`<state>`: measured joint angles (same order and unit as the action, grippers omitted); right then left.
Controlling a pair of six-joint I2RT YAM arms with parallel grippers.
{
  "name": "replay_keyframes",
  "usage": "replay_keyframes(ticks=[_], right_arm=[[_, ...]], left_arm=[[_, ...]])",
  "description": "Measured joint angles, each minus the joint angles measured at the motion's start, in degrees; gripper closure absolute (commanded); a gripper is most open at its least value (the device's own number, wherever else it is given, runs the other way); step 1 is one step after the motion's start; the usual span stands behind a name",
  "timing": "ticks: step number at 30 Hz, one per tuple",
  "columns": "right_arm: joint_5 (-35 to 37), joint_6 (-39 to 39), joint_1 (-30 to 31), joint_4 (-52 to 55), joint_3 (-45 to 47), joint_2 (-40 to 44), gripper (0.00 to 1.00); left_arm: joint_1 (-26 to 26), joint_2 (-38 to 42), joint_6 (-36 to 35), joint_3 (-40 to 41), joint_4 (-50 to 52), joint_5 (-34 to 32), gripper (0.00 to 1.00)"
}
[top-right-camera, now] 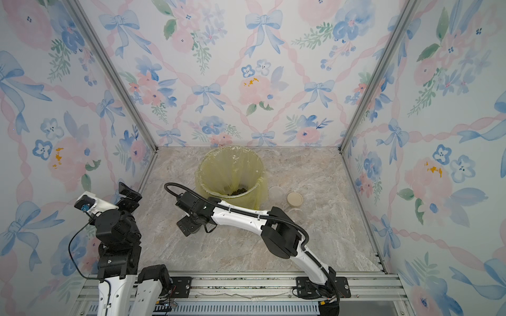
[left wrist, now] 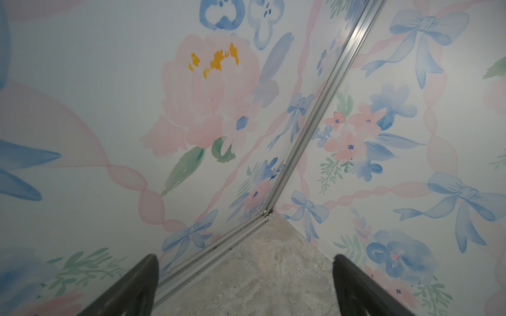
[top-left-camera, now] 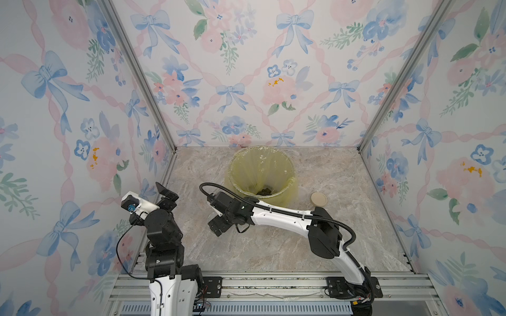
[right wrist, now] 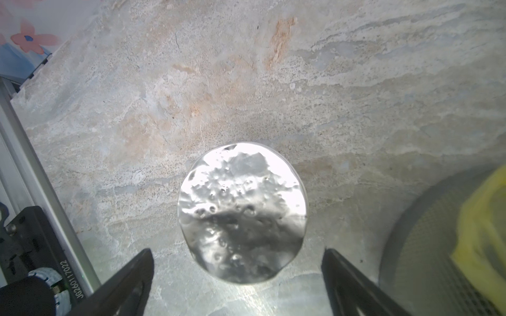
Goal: Empty moldy tea leaves from jars
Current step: Pick up the jar from the center of the board.
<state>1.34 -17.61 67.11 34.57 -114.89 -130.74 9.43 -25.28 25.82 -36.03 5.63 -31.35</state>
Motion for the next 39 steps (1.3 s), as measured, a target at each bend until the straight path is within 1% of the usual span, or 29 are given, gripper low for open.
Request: replay_keyframes(ticks=[10,23,27,34,39], right_arm=[[2.3,0.1,0.1,3.1,-7.1,-5.7,0.03],[6.0,2.4,1.3,7.4,-15.1,-11.6,0.03],[7.1,3.5,1.9,8.8,-17.9,-13.2,0.00],[8.1,4.6,2.7,10.0,-18.5,-13.4,0.07],[8.1,4.6,2.8,9.9,-18.4,-13.4,0.09]], left_arm=[[0.0,0.0,0.0,0.0,0.0,0.6,0.02],[0.0,0.0,0.0,0.0,-0.4,0.8,0.02],[0.0,0.0,0.0,0.0,-0.4,0.8,0.02],[0.1,0.1,0.0,0.1,-0.4,1.1,0.02],[0.1,0.3,0.0,0.2,-0.4,2.3,0.02]])
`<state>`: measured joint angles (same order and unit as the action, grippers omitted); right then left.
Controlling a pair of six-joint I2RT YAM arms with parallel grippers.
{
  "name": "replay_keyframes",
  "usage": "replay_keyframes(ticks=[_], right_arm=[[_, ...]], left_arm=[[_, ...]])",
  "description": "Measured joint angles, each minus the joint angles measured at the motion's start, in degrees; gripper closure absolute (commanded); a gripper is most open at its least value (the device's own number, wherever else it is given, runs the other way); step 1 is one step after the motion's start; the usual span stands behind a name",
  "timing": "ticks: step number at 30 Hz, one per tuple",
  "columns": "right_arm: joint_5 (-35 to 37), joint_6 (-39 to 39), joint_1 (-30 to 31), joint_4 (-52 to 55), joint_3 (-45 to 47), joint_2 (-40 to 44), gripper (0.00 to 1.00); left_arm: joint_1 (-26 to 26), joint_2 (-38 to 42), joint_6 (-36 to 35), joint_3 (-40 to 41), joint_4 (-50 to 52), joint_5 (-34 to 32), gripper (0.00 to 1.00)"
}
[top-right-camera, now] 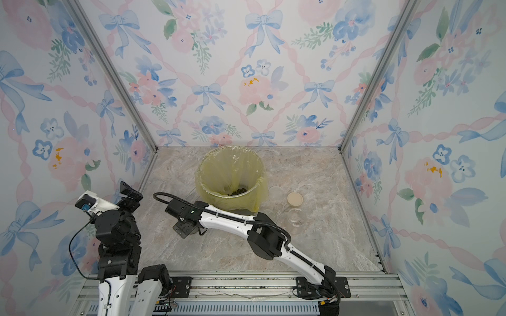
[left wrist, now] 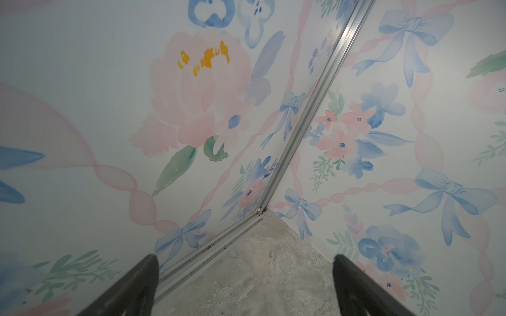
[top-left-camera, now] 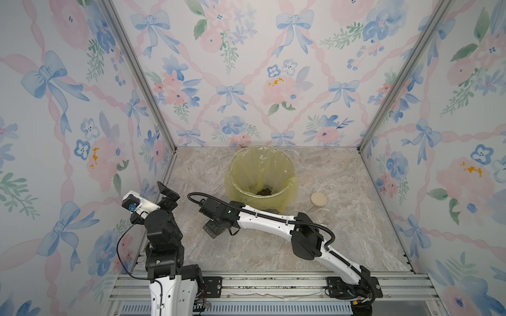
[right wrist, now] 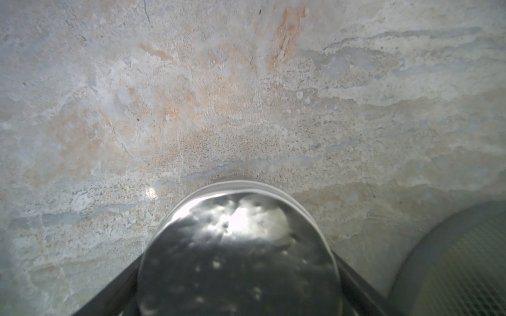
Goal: Empty moldy tea leaves from jars
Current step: Pick up the jar from the center of the board.
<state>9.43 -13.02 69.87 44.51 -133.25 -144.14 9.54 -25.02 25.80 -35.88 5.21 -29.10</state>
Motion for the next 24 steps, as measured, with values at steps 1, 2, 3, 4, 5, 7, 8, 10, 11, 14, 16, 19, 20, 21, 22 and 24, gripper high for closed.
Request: replay_keyframes(ticks=[1,2,3,4,5,7,8,10,11,14,16,19,20,21,22,24], right_arm=[[0.0,0.0,0.0,-0.1,0.1,0.0,0.09],[0.0,0.0,0.0,-0.1,0.2,0.1,0.10],[-0.2,0.0,0.0,-0.1,0.3,0.2,0.11],[-0.2,0.0,0.0,0.0,0.6,0.5,0.11],[-0.4,0.0,0.0,0.0,0.9,0.7,0.12],[-0.8,0.0,0.0,0.4,1.8,1.6,0.12],[-1.0,0.0,0.0,0.4,2.3,2.2,0.13],[-1.4,0.0,0.0,0.9,3.3,3.9,0.13],[-1.5,0.0,0.1,1.1,3.6,4.7,0.13],[-1.9,0.0,0.1,1.2,4.8,8.4,0.13],[-2.1,0.0,0.1,1.1,4.9,10.6,0.13],[-2.7,0.0,0.2,0.9,6.2,14.3,0.13],[-3.0,0.0,0.3,1.1,6.9,15.8,0.13],[-3.3,0.0,0.4,1.2,7.3,17.3,0.13],[-3.7,0.0,0.5,1.3,7.6,18.5,0.13],[-4.5,0.0,0.7,1.4,7.9,21.3,0.13]], left_arm=[[0.0,0.1,0.0,0.0,0.0,0.1,0.02],[0.0,0.1,0.0,0.0,0.0,0.3,0.02],[0.0,0.1,0.0,0.0,0.0,0.6,0.02],[0.0,0.1,0.0,0.0,0.0,0.7,0.02],[0.0,0.1,0.0,0.0,0.0,0.9,0.02],[0.0,0.1,-0.1,0.0,0.0,1.3,0.02],[0.0,0.1,-0.1,0.0,0.0,1.5,0.02],[0.0,0.1,-0.2,0.0,0.0,1.9,0.02],[0.0,0.1,-0.2,0.0,0.0,2.1,0.02],[0.0,0.1,-0.2,0.0,-0.1,2.8,0.02],[0.0,0.1,-0.2,0.0,-0.4,3.1,0.02],[0.0,0.1,-0.2,0.0,-1.0,4.1,0.02],[0.0,0.1,-0.3,0.0,-1.2,4.7,0.02],[0.0,0.1,-0.4,0.0,-1.4,5.2,0.02],[0.0,0.1,-0.6,0.0,-1.7,5.7,0.02],[-0.2,0.1,-1.2,0.0,-2.8,7.4,0.02]])
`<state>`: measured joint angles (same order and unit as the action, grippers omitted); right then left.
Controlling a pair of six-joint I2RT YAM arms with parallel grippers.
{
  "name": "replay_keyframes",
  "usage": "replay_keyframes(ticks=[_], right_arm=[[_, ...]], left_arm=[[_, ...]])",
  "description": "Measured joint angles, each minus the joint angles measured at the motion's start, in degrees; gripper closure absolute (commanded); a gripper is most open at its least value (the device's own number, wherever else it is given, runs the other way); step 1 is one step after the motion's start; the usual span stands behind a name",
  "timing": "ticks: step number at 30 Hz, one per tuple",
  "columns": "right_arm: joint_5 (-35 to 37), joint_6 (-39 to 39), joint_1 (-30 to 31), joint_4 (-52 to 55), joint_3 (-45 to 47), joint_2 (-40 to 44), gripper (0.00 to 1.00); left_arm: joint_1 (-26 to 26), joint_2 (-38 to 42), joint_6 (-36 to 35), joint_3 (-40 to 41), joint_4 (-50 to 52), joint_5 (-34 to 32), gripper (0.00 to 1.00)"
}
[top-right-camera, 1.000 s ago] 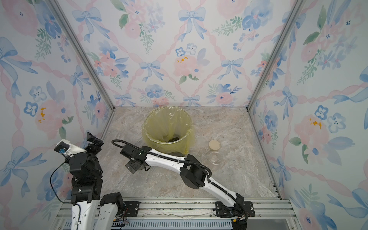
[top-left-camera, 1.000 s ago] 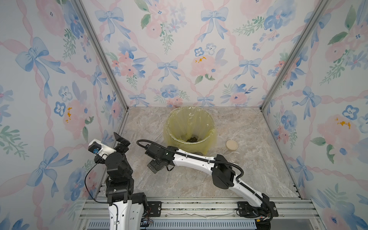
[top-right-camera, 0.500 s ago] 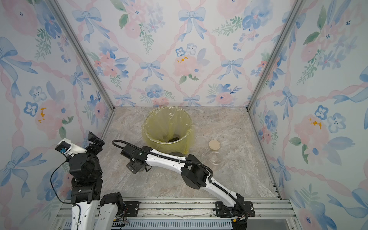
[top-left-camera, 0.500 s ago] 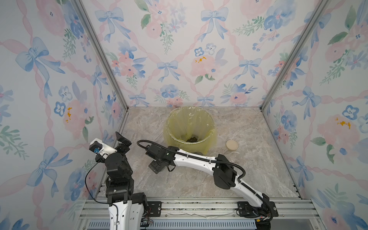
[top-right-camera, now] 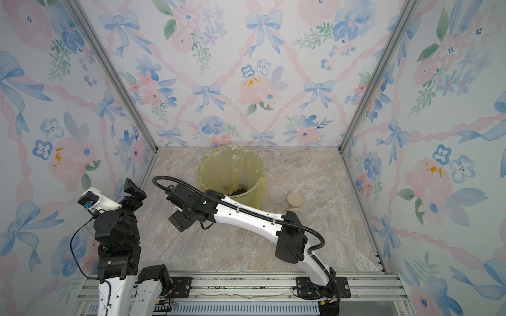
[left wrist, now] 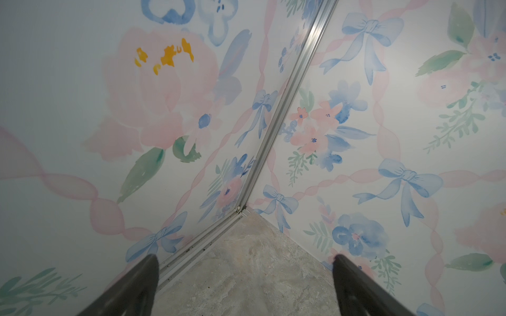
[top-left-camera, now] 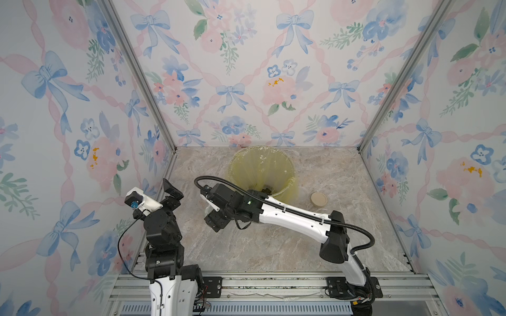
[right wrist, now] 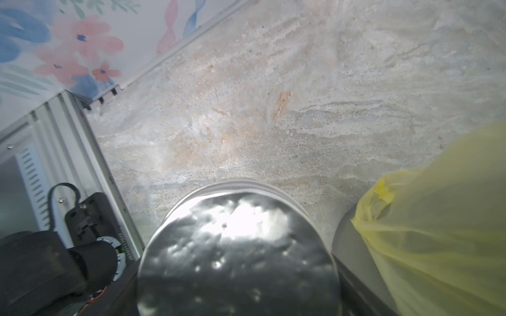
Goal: Empty moldy tea leaves from jars
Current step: Pick up the jar from the center of the board, then unscrew the lid from the jar.
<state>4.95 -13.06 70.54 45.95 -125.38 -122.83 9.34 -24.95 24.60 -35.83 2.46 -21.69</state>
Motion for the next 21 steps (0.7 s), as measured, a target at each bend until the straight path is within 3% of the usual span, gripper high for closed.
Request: replay_keyframes(ticks=[10,21], right_arm=[[-4.5,-0.8,-1.2,-0.1,8.6,15.0,0.14],[-12.2,-4.5,-9.1,-2.1,22.1,33.3,0.14]], left_arm=[[-2.8,-0.8,-1.7,0.4,-10.2,19.5,0.02],[-10.6,-7.3,-5.2,-2.0,-17.2,44.3,0.02]])
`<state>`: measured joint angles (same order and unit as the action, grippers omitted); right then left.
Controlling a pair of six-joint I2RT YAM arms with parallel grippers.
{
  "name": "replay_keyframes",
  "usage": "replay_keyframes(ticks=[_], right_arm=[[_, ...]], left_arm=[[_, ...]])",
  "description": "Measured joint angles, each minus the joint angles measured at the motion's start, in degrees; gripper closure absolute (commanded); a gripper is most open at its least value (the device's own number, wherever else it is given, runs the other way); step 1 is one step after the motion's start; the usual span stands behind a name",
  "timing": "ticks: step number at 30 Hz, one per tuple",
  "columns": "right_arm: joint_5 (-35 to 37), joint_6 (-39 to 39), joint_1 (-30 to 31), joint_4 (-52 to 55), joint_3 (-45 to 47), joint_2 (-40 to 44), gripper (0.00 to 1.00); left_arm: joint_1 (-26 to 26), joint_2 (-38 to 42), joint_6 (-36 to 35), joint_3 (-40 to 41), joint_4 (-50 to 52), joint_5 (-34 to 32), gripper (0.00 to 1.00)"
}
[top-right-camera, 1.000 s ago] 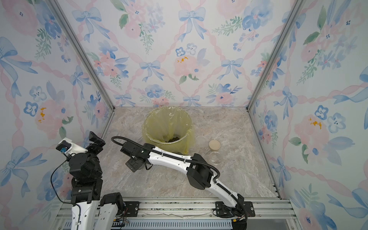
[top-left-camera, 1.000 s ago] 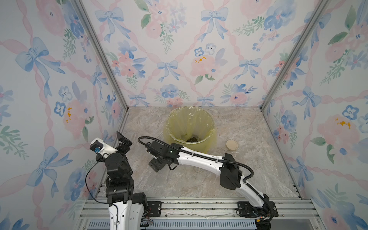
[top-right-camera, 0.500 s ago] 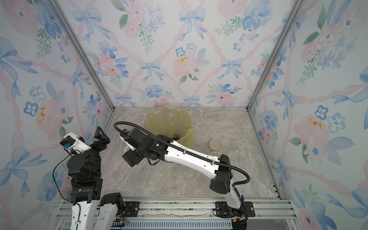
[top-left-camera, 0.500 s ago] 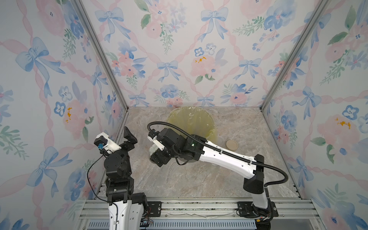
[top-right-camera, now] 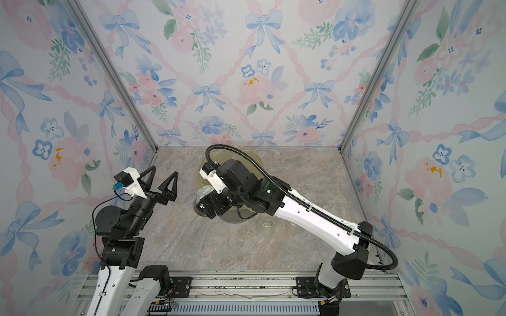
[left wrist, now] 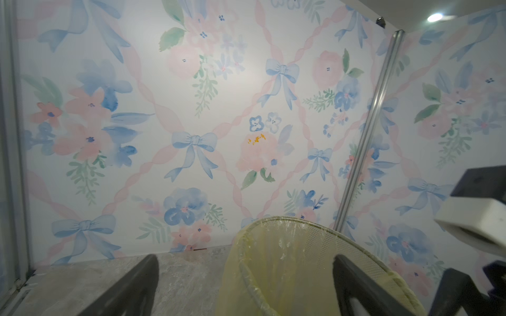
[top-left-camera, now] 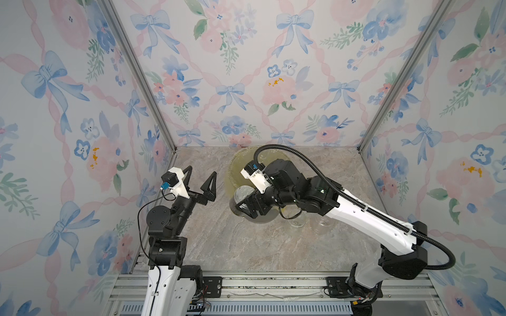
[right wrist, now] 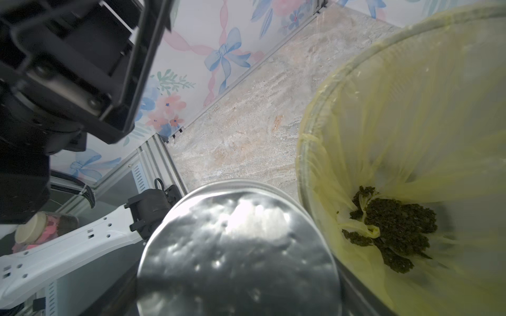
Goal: Empty moldy tea leaves from jars
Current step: Unscrew the lid from the jar.
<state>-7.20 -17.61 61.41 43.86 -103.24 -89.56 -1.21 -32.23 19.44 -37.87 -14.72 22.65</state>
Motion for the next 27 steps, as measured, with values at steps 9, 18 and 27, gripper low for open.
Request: replay_keyframes(ticks=[9,18,27], right_arm=[[-4.2,-1.8,-6.1,0.3,3.8,11.3,0.14],[-9.4,-3.0,-18.3,4.4,4.4,18.5,0.14],[-15.4,-4.4,-22.4,5.7,4.4,19.2,0.14]], left_arm=[[-16.6,-7.1,-11.2,-7.1,-3.4,12.3,0.02],[-31.0,-16.8,-29.9,-10.8,-4.0,17.0,0.02],[-37.7,-26.0,-39.4,-14.1,-5.6,13.7,0.02]])
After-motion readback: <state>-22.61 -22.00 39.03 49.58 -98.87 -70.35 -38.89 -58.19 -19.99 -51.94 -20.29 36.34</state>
